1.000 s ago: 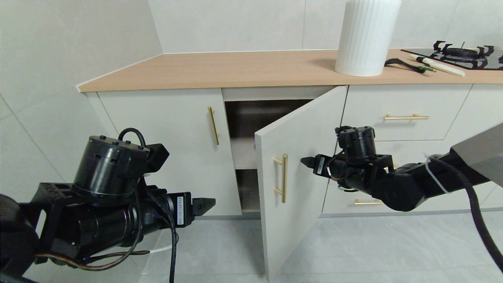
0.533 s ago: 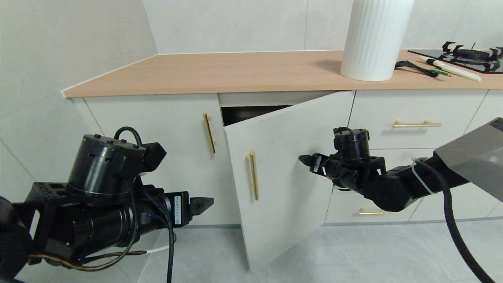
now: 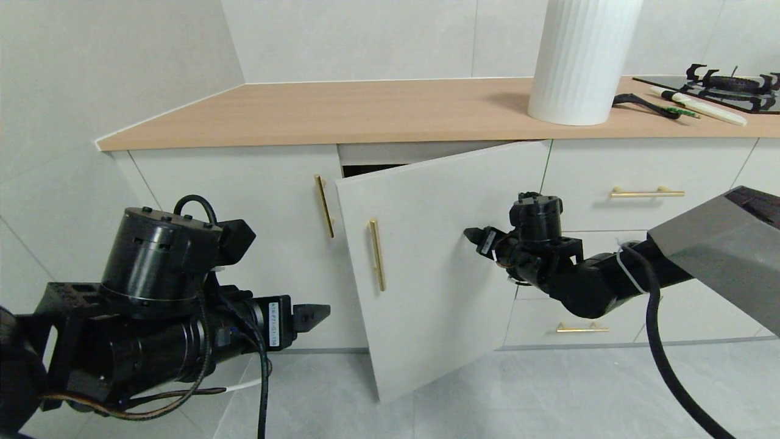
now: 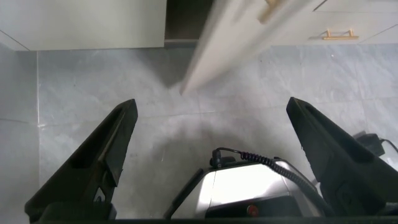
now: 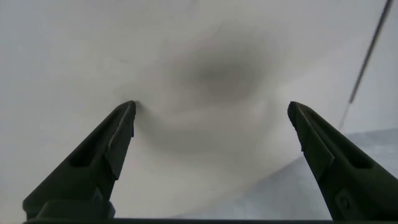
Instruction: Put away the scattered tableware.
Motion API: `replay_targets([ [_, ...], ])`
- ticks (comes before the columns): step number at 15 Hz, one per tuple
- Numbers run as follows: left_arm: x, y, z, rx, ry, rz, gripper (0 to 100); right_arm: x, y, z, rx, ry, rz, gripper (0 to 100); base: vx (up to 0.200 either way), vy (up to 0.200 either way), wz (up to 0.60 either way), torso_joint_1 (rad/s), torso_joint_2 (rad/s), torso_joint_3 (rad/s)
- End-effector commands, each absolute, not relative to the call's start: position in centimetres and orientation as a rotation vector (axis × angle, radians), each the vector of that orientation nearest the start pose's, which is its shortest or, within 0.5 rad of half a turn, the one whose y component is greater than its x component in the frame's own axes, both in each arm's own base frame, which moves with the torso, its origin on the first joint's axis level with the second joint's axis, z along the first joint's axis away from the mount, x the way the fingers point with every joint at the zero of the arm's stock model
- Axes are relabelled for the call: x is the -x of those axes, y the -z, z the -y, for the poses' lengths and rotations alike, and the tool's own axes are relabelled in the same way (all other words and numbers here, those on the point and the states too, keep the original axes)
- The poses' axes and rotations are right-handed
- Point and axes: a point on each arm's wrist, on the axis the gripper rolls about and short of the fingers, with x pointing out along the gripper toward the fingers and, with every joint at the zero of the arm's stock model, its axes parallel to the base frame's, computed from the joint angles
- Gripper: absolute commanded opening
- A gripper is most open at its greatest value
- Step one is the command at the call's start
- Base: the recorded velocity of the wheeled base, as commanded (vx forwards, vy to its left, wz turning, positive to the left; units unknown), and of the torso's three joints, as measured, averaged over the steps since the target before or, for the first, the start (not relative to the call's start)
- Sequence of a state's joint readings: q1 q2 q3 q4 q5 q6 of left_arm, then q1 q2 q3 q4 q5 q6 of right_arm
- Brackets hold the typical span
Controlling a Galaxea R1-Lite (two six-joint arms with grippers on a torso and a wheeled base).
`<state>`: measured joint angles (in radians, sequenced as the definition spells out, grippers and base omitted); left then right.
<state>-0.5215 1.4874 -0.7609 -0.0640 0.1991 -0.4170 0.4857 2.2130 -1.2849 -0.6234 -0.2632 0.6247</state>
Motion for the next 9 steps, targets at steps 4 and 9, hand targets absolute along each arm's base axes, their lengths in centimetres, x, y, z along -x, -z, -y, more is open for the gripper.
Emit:
replay_targets([
  [4, -20.7, -17.7, 11.4, 0.166, 0.175, -0.671, 100, -42.1, -10.1, -20.0, -0.566, -0.061, -0.306, 100, 0.000, 0.000, 0.00, 0.000, 0.00, 0.000],
  [9, -20.7, -17.6, 11.4, 0.166, 0.174, -0.673, 100, -44.3, -9.1, -20.3, -0.573, 0.019, -0.245, 100, 0.000, 0.000, 0.00, 0.000, 0.00, 0.000],
])
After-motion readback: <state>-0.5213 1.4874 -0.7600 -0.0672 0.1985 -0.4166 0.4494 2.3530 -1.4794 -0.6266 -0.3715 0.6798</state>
